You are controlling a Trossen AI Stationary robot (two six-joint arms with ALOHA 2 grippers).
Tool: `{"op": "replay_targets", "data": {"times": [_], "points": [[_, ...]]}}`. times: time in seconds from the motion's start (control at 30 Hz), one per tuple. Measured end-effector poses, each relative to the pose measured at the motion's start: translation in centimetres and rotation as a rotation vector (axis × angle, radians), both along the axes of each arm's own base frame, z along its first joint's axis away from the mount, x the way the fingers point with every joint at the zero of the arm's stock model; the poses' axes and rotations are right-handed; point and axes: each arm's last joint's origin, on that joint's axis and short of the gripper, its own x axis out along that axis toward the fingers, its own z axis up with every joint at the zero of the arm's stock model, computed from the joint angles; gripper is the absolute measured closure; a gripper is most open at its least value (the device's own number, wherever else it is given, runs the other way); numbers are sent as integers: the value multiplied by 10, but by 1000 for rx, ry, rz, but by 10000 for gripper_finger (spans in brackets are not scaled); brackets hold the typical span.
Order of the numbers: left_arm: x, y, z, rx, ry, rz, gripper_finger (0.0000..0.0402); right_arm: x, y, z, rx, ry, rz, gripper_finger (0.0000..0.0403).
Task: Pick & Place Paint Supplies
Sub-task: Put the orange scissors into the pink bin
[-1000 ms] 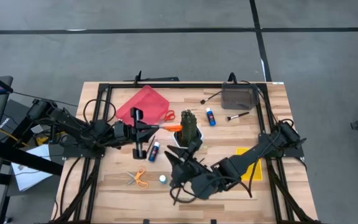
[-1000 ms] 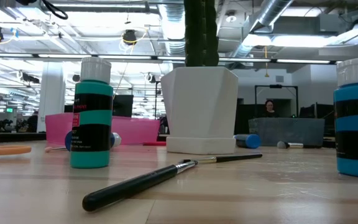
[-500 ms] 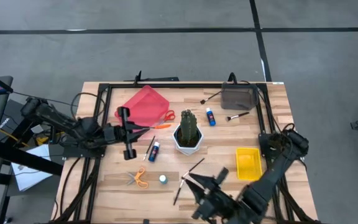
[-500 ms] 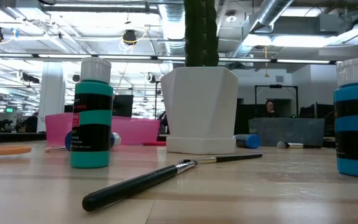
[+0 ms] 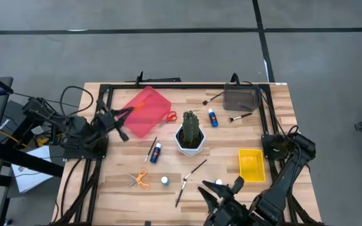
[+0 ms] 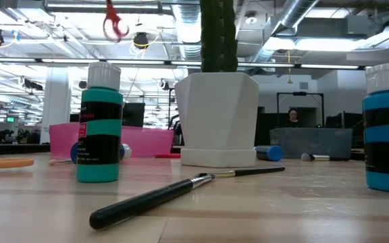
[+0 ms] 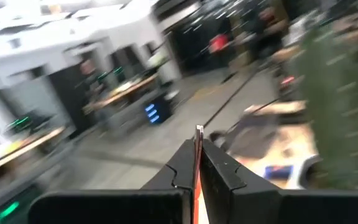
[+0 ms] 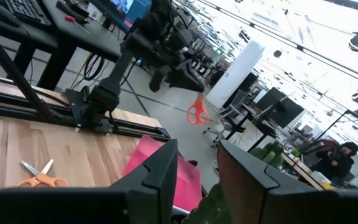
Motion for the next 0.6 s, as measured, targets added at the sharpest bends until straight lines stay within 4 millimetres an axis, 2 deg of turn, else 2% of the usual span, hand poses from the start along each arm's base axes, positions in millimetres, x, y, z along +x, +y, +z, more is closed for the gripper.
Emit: {"op": "replay_targets", "data": {"times": [0.33,0.6], "points": [[12,24,-12,-30,45,193,396,-2,-2,-4,0,0,0,294],[22,62,-33,-179,130,125,396,-2,-3,-5,-11,9,0,294]]}}
